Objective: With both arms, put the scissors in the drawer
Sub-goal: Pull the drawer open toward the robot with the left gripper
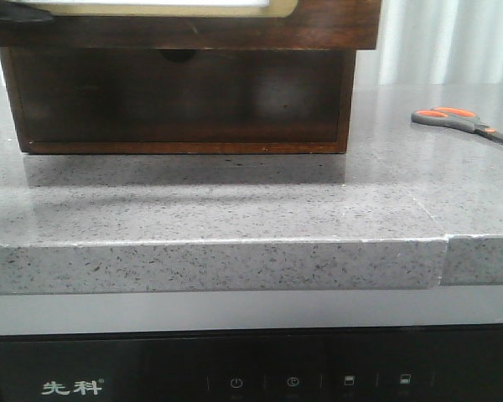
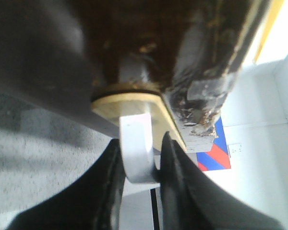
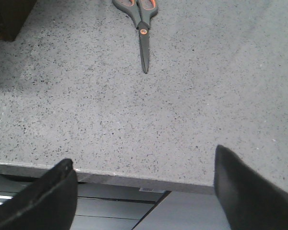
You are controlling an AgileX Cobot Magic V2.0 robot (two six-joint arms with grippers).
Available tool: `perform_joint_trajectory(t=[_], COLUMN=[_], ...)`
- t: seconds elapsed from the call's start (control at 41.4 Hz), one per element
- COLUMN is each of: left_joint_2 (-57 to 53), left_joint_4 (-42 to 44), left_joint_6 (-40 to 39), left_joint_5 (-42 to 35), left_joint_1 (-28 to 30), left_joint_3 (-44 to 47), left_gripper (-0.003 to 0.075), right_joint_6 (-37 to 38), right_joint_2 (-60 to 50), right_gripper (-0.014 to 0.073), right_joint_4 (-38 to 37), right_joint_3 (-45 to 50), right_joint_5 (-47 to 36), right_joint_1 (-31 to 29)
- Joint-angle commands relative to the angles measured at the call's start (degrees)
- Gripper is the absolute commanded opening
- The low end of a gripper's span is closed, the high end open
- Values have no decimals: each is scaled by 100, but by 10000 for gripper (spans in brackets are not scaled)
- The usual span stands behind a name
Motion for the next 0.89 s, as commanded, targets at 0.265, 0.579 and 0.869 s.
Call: perform_joint_trajectory(t=[0.265,0.579,0.869], left_joint_2=[-1005,-1005,-1574], left_joint_4=[-117,223,1270], left_joint_6=[369,394,115], left_joint_5=[553,426,-119], left_joint_1=[-41,-41,-41], left_joint_3=[296,296,296], left_gripper=[129,549,547], right_joint_6=[-22,-22,-22], right_joint_2=[55,55,55], right_gripper=[602,602,602], right_joint_4=[-83,-83,-83], right_joint_3=[-149,-149,-149], right_joint_5=[-387,-387,-387], right_joint_1=[-16,-16,-16])
